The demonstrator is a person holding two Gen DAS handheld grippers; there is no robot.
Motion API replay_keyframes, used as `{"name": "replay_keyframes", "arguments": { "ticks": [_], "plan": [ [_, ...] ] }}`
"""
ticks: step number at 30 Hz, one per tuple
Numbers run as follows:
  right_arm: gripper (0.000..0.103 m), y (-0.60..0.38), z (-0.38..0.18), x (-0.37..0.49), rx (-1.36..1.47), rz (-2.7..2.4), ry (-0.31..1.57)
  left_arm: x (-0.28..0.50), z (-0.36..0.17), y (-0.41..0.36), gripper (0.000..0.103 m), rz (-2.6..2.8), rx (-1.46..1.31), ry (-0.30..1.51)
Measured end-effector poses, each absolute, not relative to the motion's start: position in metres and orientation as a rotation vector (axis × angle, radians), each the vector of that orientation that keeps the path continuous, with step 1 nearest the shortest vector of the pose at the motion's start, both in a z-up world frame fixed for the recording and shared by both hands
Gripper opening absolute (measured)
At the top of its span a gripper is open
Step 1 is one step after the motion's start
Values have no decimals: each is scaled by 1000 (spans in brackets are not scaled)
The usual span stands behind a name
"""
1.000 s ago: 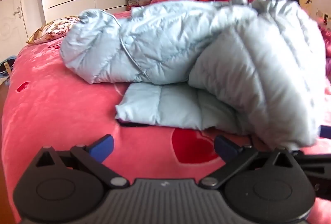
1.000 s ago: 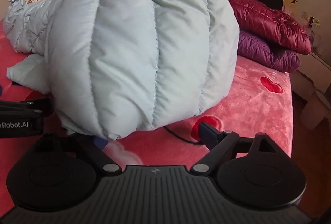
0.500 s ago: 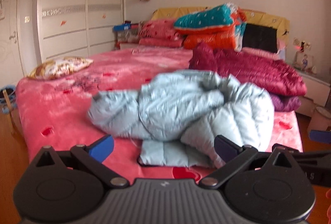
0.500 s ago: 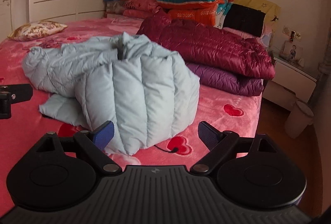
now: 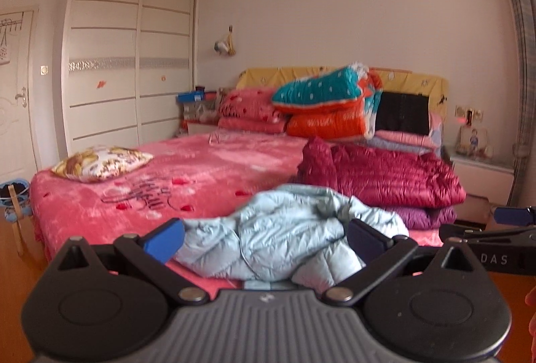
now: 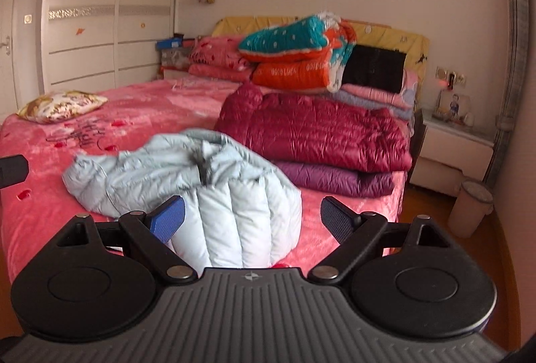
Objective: Fold large clothes
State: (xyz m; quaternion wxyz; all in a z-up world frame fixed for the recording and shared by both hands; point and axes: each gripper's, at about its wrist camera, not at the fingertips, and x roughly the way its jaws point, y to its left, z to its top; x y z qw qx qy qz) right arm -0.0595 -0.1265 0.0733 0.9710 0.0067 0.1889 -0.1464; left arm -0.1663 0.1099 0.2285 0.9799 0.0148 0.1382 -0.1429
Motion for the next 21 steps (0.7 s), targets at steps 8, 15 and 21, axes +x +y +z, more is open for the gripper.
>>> {"name": "replay_keyframes", "arguments": {
  "ticks": [8, 15, 21],
  "plan": [
    [103, -109, 100, -66, 6, -289, 328, -186, 241, 122, 102, -287, 8, 221],
    [103, -106, 115, -64, 11, -289, 290, -197, 249, 125, 102, -286, 8, 188],
    [103, -115, 116, -65, 6, -289, 274, -200, 250, 122, 102, -294, 14, 186]
  ]
}}
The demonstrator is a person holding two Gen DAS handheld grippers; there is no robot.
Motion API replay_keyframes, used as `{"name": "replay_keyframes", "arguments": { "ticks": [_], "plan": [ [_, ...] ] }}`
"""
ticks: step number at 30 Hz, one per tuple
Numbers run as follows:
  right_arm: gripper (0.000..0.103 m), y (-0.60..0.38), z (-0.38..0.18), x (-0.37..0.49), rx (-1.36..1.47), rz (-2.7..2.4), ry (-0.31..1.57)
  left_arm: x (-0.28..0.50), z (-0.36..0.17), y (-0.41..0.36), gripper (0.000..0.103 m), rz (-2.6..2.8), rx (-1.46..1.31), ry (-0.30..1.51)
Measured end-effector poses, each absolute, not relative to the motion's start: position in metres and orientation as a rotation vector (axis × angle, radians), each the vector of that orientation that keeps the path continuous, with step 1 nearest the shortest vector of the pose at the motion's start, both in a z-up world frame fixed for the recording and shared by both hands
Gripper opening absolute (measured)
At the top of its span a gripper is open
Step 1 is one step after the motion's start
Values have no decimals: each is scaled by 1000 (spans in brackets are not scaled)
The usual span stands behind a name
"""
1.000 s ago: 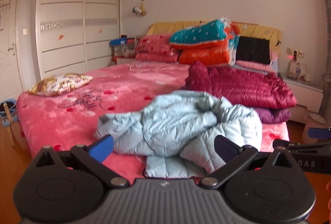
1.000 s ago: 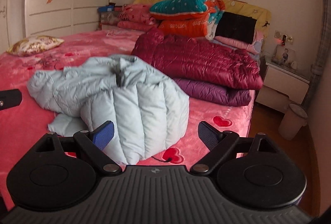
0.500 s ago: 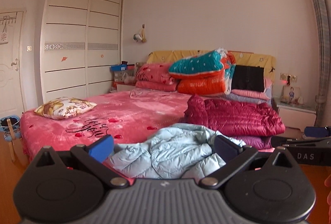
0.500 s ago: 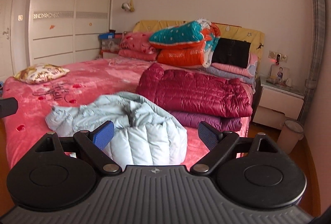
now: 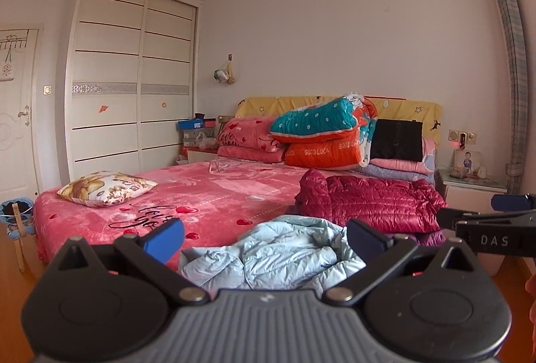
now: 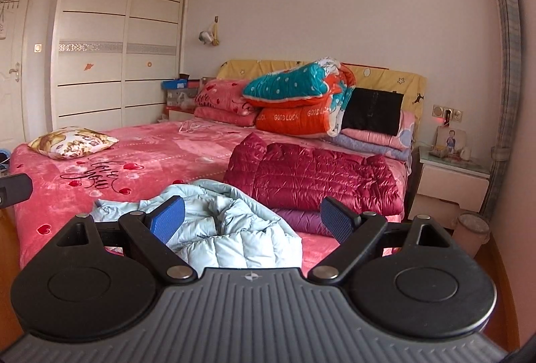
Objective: Fold large clothes
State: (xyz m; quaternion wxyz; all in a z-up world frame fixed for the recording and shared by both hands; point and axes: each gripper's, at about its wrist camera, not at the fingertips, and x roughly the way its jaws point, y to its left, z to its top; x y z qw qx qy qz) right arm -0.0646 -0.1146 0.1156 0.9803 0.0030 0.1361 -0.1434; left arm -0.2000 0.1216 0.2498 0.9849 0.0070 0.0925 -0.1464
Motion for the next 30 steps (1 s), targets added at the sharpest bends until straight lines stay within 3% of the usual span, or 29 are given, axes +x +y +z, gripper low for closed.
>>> {"name": "replay_keyframes", "arguments": {
  "ticks": [18, 30],
  "plan": [
    [103, -136, 81, -58, 57, -308, 274, -193, 237, 100, 102, -325, 55, 230],
    [103, -165, 13, -34, 137, -290, 346, -139, 175, 70, 102, -349, 93, 317]
  ]
}}
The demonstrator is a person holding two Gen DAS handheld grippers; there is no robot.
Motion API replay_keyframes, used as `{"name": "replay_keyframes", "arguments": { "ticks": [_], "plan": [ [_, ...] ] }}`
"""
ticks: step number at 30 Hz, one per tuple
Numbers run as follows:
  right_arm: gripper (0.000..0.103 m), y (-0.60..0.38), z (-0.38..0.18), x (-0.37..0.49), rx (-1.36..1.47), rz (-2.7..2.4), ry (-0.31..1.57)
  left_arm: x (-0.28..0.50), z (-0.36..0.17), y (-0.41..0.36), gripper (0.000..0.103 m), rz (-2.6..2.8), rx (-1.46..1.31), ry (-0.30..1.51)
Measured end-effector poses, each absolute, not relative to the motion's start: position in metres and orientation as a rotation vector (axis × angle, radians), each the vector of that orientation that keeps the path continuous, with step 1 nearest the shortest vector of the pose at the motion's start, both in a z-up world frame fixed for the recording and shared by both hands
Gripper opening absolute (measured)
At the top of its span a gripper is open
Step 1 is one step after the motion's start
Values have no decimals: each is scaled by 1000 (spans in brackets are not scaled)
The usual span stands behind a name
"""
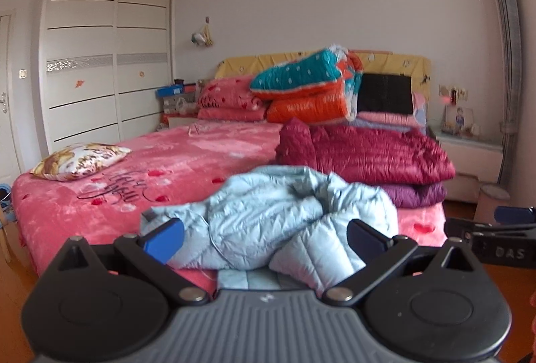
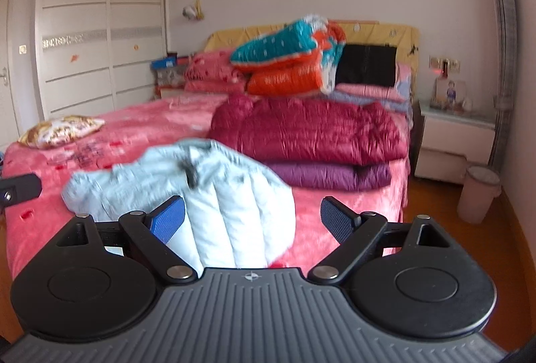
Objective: Fold large clothes
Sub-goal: 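Approach the jacket and close the left gripper on its fabric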
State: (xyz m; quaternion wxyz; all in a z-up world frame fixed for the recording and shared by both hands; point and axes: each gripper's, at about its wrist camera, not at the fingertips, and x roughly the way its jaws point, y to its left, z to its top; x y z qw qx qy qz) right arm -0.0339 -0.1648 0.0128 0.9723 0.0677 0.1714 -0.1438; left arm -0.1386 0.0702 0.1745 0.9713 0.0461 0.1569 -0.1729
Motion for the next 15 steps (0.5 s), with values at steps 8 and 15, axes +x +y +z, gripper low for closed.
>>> {"name": "replay_keyframes", "arguments": {
  "ticks": [8, 15],
  "plan": [
    [103, -180, -35, -11, 173, -243, 406, -110, 130, 45, 102, -392, 179, 301],
    [103, -184, -59, 5, 120, -255, 457, -80, 94, 31, 102, -450, 117, 342]
  ]
}}
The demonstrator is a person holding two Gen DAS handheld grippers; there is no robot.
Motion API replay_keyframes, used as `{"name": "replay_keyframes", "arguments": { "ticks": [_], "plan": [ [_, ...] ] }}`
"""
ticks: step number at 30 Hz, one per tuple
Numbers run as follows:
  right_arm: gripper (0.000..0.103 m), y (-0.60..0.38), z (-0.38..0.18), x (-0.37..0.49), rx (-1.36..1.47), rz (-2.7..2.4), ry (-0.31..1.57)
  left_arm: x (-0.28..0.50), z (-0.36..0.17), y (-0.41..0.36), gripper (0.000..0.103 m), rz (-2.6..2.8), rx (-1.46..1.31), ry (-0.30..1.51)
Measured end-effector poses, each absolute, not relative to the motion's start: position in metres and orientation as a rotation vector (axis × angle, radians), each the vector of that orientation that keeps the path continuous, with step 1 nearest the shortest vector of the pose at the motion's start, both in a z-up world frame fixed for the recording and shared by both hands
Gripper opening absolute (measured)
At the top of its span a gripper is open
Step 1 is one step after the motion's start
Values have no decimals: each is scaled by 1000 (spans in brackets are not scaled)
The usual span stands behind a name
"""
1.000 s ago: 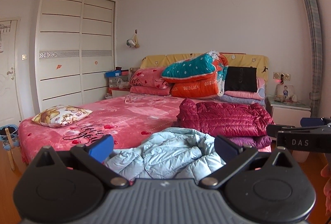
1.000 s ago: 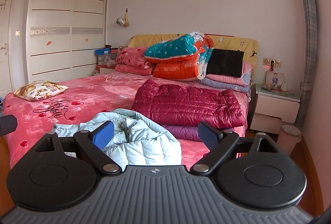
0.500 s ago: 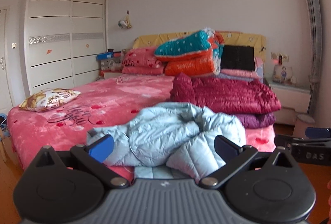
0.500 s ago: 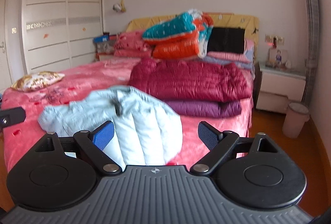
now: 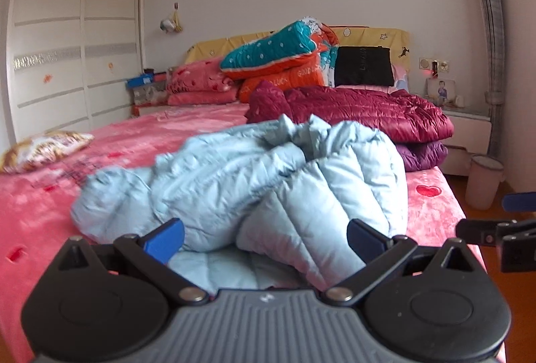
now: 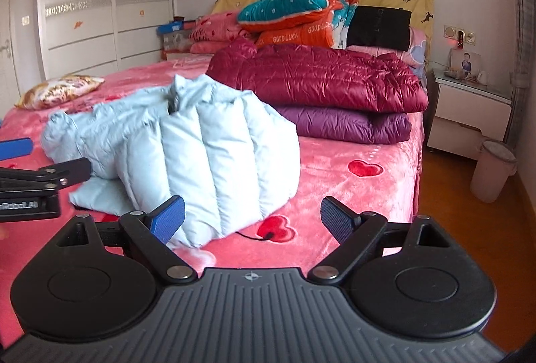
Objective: Fold large clothes
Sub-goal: 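Approach the jacket and close the left gripper on its fabric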
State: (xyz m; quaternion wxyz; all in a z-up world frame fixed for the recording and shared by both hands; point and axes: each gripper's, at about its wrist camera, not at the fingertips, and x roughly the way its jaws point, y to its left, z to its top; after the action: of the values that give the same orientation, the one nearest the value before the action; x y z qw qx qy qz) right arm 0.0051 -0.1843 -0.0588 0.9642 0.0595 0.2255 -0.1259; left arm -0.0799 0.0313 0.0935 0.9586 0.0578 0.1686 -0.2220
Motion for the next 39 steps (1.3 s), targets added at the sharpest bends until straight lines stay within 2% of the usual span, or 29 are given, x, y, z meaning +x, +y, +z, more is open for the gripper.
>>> {"name": "replay_keyframes", "arguments": {
  "ticks": [10, 19, 21, 24, 26, 29, 34, 39],
  "plan": [
    [103, -208, -66, 1, 110, -397, 434, -22, 70, 19, 102, -559, -33, 419],
    [103, -219, -82, 15, 154, -446, 498, 8, 61, -1, 99, -619, -129, 544],
    [103, -219, -85, 19, 152, -443, 510, 11, 62, -2, 92, -632, -145, 547],
    [103, -216, -90, 24, 138, -441, 528, 14, 58, -2, 68, -644, -154, 578],
    [103, -215, -94, 27, 143, -443, 540, 18, 55, 0, 39, -643, -163, 607],
    [103, -219, -101, 31, 178, -446, 554, 18, 55, 5, 18, -658, -211, 627],
    [103, -225, -107, 34, 219, -448, 556, 4, 69, 12, 9, -717, -218, 570],
    [103, -228, -111, 35, 247, -431, 557, -19, 92, 26, 8, -775, -267, 516]
  ]
}}
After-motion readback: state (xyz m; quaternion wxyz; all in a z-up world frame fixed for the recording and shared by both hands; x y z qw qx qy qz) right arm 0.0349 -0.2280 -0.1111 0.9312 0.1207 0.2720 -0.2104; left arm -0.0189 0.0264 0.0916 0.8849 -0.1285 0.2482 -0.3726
